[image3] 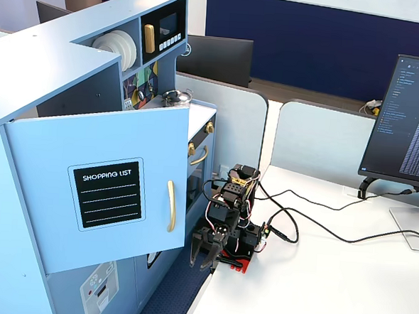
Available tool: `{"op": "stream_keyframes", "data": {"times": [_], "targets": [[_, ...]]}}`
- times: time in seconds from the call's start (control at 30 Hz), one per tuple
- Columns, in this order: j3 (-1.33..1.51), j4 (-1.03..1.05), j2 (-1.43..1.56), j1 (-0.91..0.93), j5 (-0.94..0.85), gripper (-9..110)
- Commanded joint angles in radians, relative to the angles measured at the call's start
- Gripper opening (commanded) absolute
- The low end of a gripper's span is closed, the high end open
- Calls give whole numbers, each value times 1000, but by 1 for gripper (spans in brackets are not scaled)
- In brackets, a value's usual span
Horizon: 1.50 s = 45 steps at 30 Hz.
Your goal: Close the left cabinet door
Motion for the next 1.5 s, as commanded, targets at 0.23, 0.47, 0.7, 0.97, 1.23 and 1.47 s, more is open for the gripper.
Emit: {"op": "stream_keyframes", "data": {"times": [0.23,0.47,0.7,0.97,1.23,1.47], "targets": [[-345,-106,-288,-81,-83,0],[-583,-146,-512,-26,-156,0],[-683,-155,-607,31,-219,0],[-635,-129,-551,91,-245,0],[-541,-109,-442,230,-261,0],[-479,-74,-347,456,-276,0]]}}
